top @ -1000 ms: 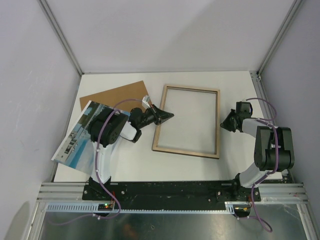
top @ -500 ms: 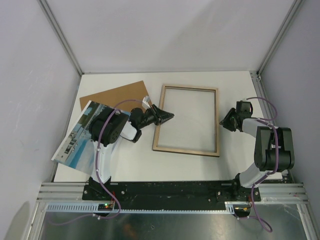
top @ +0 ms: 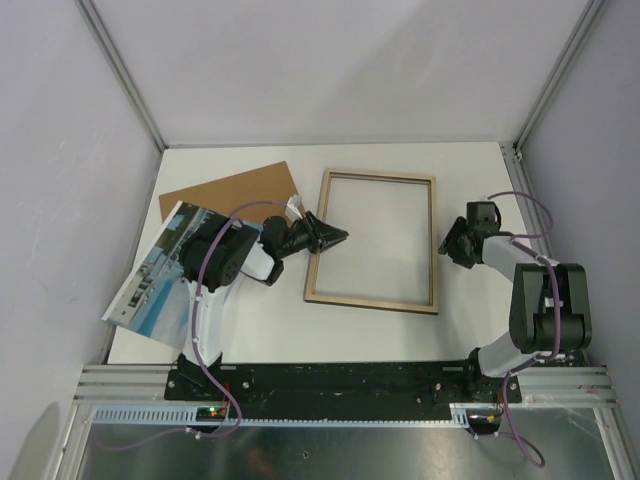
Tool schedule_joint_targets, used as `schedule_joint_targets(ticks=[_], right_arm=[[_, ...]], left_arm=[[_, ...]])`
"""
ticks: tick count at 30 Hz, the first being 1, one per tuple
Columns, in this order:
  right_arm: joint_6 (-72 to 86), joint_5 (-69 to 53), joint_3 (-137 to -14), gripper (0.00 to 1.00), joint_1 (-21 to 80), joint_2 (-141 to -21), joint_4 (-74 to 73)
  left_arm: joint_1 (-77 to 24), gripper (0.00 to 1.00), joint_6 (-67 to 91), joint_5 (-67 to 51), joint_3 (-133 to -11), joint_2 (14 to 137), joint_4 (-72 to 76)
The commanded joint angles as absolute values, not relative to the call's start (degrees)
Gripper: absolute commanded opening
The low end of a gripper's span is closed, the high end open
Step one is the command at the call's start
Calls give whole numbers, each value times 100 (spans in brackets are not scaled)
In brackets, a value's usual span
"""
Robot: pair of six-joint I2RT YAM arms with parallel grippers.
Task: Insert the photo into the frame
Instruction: Place the glass panel in the frame body.
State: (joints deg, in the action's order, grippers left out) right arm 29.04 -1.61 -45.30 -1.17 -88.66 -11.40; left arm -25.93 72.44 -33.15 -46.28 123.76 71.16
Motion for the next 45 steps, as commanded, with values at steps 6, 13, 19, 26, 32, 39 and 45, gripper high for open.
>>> schedule_joint_targets(ticks=[6, 13, 19, 26, 32, 39, 45], right_arm=[[2666, -139, -5189, 62, 701, -8179, -1782], [2645, -59, -5441, 71, 1334, -8028, -1849], [2714, -127, -5541, 77, 2077, -8033, -1599], [2812, -67, -5617, 80, 2819, -8167, -1357], [2967, 150, -5620, 81, 3488, -8311, -1078], [3085, 563, -5634, 85, 4213, -8545, -727], [2949, 1152, -5836, 90, 4714, -8903, -778]], left_arm=[[-2654, 33, 6910, -3412, -4782, 12356, 7026], [-2654, 35, 6814, -3416, -4816, 12328, 6858], [-2654, 37, 6715, -3429, -4835, 12301, 6706], [-2654, 39, 6603, -3442, -4888, 12267, 6501], [-2655, 39, 6499, -3481, -4958, 12213, 6219], [-2655, 40, 6308, -3523, -5058, 12132, 5778], [-2655, 40, 6183, -3526, -5077, 12052, 5487]])
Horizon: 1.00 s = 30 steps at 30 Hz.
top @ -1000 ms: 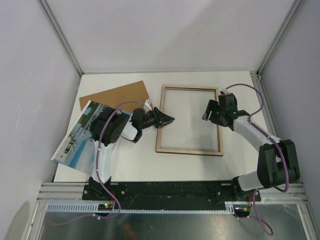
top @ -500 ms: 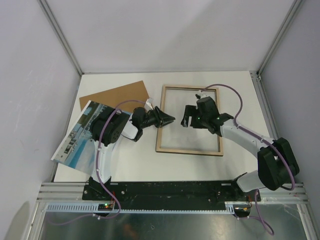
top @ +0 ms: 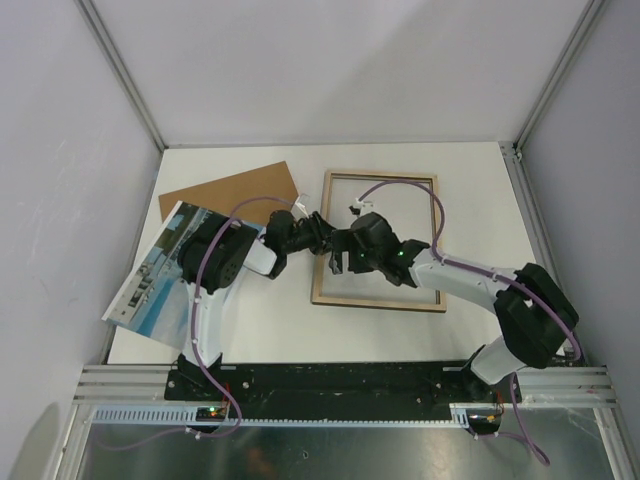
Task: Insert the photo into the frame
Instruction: Place the glass panel in the frame body.
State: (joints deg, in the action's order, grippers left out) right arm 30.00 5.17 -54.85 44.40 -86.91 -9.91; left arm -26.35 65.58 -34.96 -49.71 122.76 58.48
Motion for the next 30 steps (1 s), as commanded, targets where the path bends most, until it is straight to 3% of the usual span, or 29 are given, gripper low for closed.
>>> schedule_joint_targets(ticks=[1, 18, 30], right_arm=[[2938, 1314, -5889, 91, 4822, -8969, -820], [2992, 3006, -6672, 98, 5641, -10008, -1476], [3056, 3212, -6855, 98, 5641, -10351, -1764]], left_arm=[[-2655, 40, 6163, -3525, -5079, 12042, 5450], [-2654, 40, 6041, -3532, -5133, 12015, 5186], [-2659, 40, 5968, -3526, -5139, 11970, 5091]])
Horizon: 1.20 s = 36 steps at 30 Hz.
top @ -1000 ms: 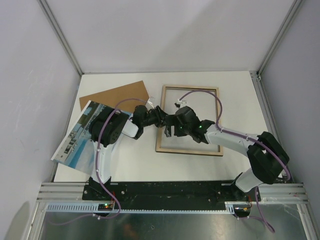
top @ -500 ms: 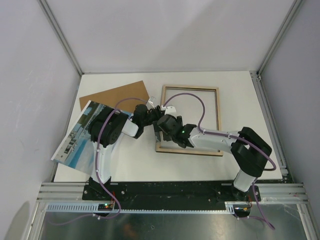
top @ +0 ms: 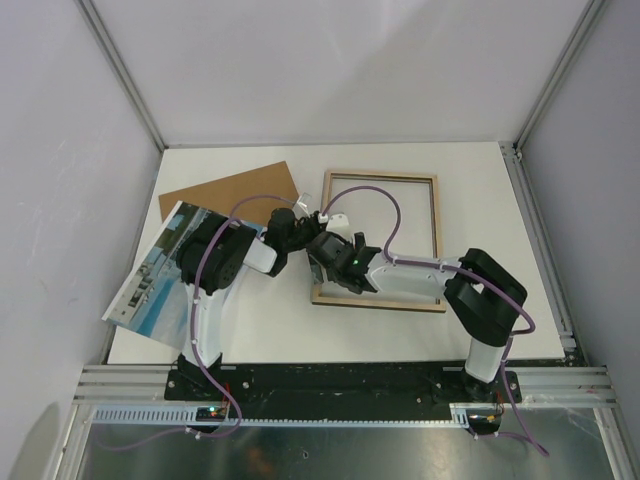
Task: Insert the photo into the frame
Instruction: Place the glass panel in the frame body.
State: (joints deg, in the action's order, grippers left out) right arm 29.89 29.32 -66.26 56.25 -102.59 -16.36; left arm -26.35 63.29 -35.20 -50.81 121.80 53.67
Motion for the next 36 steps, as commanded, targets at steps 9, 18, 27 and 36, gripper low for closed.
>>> schedule_joint_targets(ticks=[9, 18, 27, 36], right_arm=[[3117, 3125, -6855, 98, 5547, -10356, -1836], [3145, 2954, -6855, 98, 5429, -10362, -1843], [3144, 2882, -6856, 98, 5350, -10356, -1832], [3138, 2823, -6855, 98, 5320, -10383, -1819]], left_arm=[[-2644, 41, 5773, -3445, -5145, 11837, 4827], [-2542, 47, 5441, -3383, -5260, 11626, 4336], [-2428, 54, 5177, -3262, -5267, 11389, 3914], [-2266, 56, 5018, -3186, -5135, 11007, 3646]])
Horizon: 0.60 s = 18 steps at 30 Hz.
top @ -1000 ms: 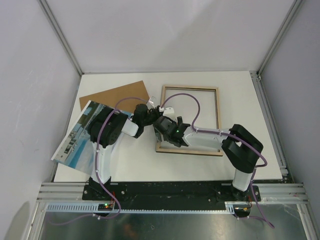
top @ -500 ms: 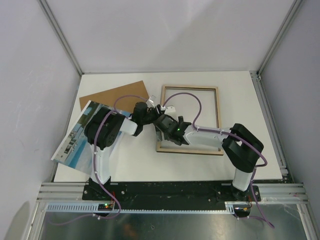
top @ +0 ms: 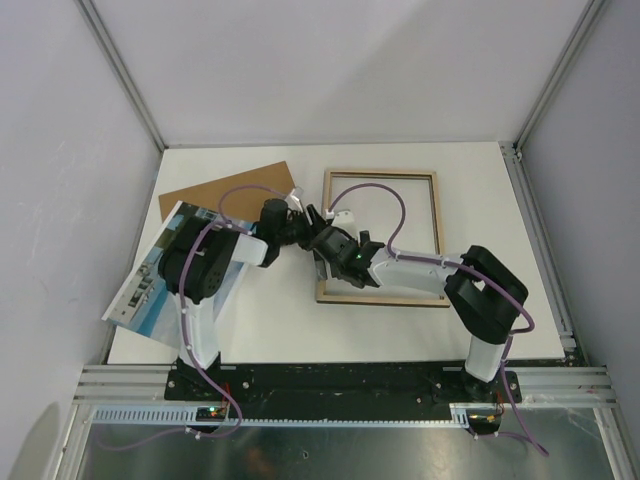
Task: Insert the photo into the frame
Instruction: Place the glass panel in the frame body, then move the frame body to the center of the board.
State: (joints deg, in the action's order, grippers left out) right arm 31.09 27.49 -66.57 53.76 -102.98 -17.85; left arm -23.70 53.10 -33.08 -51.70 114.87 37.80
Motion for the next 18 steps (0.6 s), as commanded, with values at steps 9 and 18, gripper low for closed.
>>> schedule_joint_targets(ticks=[9, 18], right_arm=[[3146, 2707, -6855, 98, 5294, -10455, -1754], [3096, 2472, -6855, 98, 5257, -10428, -1608]], left_arm=[[-1999, 56, 4840, -3081, -4861, 10325, 3234], [-1806, 58, 4642, -2578, -4646, 9668, 2565]])
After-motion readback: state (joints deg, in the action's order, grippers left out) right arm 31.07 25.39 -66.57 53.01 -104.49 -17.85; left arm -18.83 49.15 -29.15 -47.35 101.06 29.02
